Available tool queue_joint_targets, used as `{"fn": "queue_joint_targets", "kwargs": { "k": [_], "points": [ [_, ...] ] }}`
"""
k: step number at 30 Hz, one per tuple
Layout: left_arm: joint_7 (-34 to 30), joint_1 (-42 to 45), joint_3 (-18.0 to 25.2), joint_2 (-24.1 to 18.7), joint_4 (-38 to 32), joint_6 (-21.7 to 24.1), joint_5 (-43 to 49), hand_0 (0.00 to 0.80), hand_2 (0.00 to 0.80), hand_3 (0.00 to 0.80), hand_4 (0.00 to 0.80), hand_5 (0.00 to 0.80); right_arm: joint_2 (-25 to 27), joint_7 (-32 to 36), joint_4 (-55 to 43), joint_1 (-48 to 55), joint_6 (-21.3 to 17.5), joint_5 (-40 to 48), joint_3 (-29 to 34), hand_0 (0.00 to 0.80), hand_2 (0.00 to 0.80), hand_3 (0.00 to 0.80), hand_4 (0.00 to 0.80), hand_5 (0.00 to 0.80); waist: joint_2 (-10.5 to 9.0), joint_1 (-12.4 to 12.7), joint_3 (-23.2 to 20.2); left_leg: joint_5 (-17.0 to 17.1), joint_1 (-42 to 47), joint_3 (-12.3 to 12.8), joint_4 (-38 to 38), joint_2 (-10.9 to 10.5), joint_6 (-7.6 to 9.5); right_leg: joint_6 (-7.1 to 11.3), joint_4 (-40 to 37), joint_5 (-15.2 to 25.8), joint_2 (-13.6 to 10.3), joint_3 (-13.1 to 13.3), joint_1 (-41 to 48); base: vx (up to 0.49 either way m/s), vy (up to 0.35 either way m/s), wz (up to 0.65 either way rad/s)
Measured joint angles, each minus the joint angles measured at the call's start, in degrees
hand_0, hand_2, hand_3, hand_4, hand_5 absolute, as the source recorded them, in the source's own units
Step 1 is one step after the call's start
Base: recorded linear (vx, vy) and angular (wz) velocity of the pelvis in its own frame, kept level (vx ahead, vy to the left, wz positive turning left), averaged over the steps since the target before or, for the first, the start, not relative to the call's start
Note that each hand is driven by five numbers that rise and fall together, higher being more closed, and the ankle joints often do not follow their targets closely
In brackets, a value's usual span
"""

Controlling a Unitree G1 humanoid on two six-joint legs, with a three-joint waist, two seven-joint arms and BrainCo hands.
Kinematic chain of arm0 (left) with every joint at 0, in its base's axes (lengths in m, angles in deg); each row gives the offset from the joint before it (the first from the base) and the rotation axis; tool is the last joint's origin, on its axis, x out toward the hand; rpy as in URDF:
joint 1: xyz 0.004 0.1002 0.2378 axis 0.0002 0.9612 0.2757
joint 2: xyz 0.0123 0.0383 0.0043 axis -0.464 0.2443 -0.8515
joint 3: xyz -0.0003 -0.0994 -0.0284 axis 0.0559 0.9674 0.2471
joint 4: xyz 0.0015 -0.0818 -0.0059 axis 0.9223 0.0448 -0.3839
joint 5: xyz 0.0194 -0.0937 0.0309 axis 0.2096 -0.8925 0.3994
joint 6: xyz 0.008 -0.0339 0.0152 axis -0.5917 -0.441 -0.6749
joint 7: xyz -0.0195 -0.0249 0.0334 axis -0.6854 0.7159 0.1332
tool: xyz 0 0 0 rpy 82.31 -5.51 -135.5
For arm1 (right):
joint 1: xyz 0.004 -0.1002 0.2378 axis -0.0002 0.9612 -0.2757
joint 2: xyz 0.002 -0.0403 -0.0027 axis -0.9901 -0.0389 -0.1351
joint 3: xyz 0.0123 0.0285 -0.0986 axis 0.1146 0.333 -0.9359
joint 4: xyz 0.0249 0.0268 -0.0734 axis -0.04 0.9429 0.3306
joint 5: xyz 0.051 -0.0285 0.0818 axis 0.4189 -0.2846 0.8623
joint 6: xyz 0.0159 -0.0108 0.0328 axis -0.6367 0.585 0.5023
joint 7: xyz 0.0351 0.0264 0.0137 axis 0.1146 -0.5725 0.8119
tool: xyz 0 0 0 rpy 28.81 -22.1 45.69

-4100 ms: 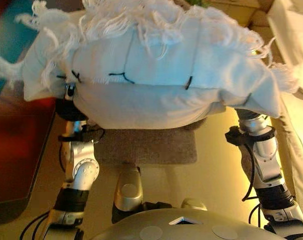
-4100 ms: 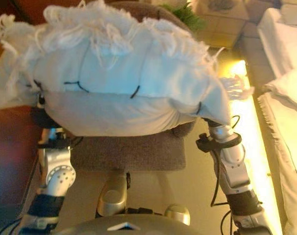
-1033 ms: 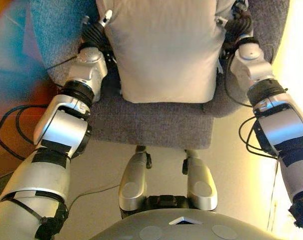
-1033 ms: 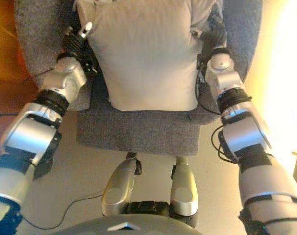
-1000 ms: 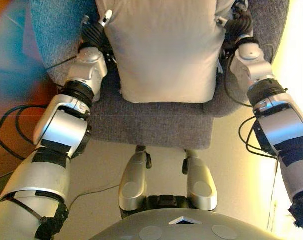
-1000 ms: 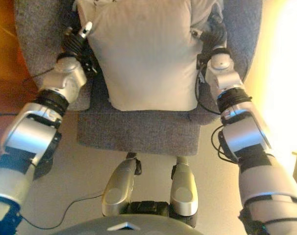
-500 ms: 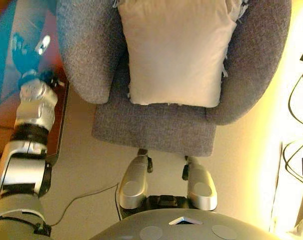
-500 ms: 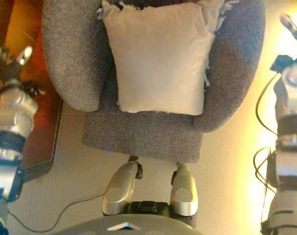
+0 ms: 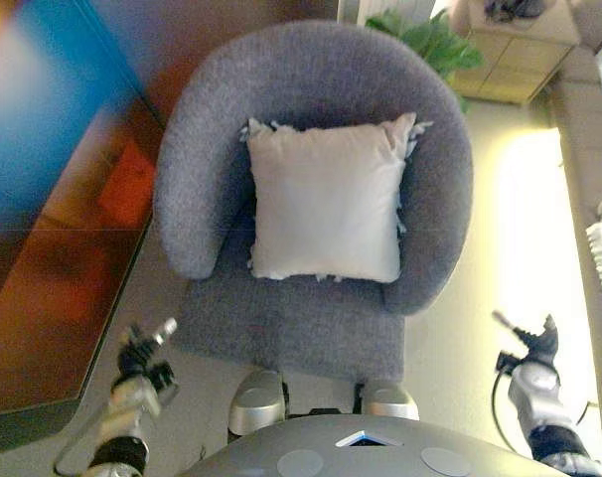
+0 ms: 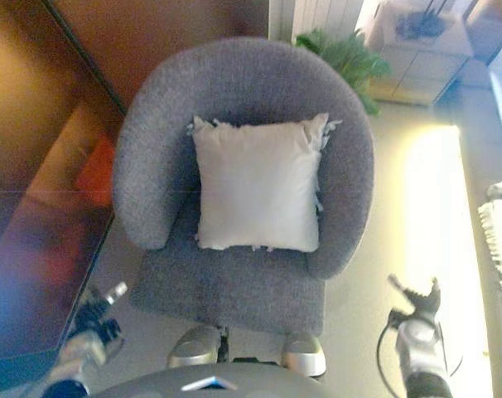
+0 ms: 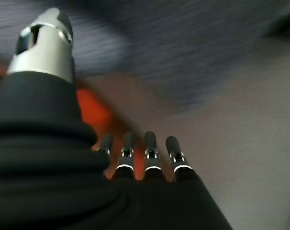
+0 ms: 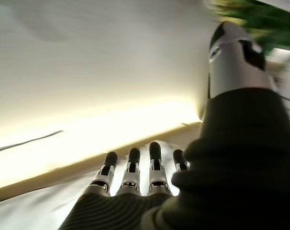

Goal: Pick up the cushion and take it to the sofa

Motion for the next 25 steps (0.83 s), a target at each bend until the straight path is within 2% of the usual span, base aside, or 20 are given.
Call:
{"fn": "queue_joint_targets", "kwargs": {
  "k": [2,6,8,10,17,25],
  "points": [
    [-2.3,-0.5,-2.7,1.3,9.9,-2.1,2.2,0.000,0.000,0.000,0.000,0.000,-2.9,3.0,9.5,-0.5,-0.1,-0.2,-3.1,0.000,0.000,0.000,0.000,0.000,-0.33,0.0,-2.2,-0.3,1.0,0.2,0.0,0.7,-0.32,-0.40,-0.1,-0.7,0.2,0.1,0.8,0.045,0.045,-0.08],
    [-3.3,-1.8,-2.7,4.2,17.8,-6.6,4.5,0.000,0.000,0.000,0.000,0.000,-8.0,7.0,18.0,-0.9,0.9,-0.1,-6.7,0.000,0.000,0.000,0.000,0.000,0.06,0.0,-4.5,-0.5,2.4,1.3,0.0,1.2,-0.50,-0.68,0.1,-0.9,0.6,1.1,1.5,0.030,0.067,-0.13],
    [-3.7,-1.8,-2.9,5.3,18.2,-8.1,4.7,0.000,0.000,0.000,0.000,0.000,-9.5,8.8,19.4,-1.1,0.9,-0.1,-7.3,0.000,0.000,0.000,0.000,0.000,0.53,0.0,-5.0,-0.5,3.0,1.6,0.0,1.4,-0.48,-0.68,0.4,-0.9,0.6,1.6,1.5,0.001,0.053,-0.16],
    [-5.0,-2.2,-5.1,6.2,18.2,-10.1,6.2,0.000,0.000,0.000,0.000,0.000,-9.8,9.7,20.0,-1.0,0.9,-0.1,-8.2,0.000,0.000,0.000,0.000,0.000,0.69,-0.2,-5.7,-0.5,3.1,1.6,0.0,1.4,-0.45,-0.64,0.9,-0.9,0.5,1.9,1.3,-0.009,0.037,-0.06],
    [-5.1,-3.8,-7.3,4.9,18.5,-15.3,6.6,0.000,0.000,0.000,0.000,0.000,-8.7,11.3,20.5,-1.8,3.8,-1.4,-11.0,0.000,0.000,0.000,0.000,0.000,0.19,0.0,-7.2,-0.5,3.9,2.7,0.0,1.8,-0.48,-0.73,1.1,-0.8,0.8,3.0,1.4,-0.020,0.008,-0.07],
    [-5.1,-4.3,-7.9,4.4,18.5,-16.6,6.6,0.000,0.000,0.000,0.000,0.000,-8.6,12.0,20.6,-1.7,3.7,-1.4,-11.7,0.000,0.000,0.000,0.000,0.000,-0.24,0.0,-7.5,-0.5,3.8,3.0,-0.1,1.9,-0.50,-0.77,1.6,-0.9,0.9,3.4,0.8,-0.038,-0.002,-0.03]
  ]
}}
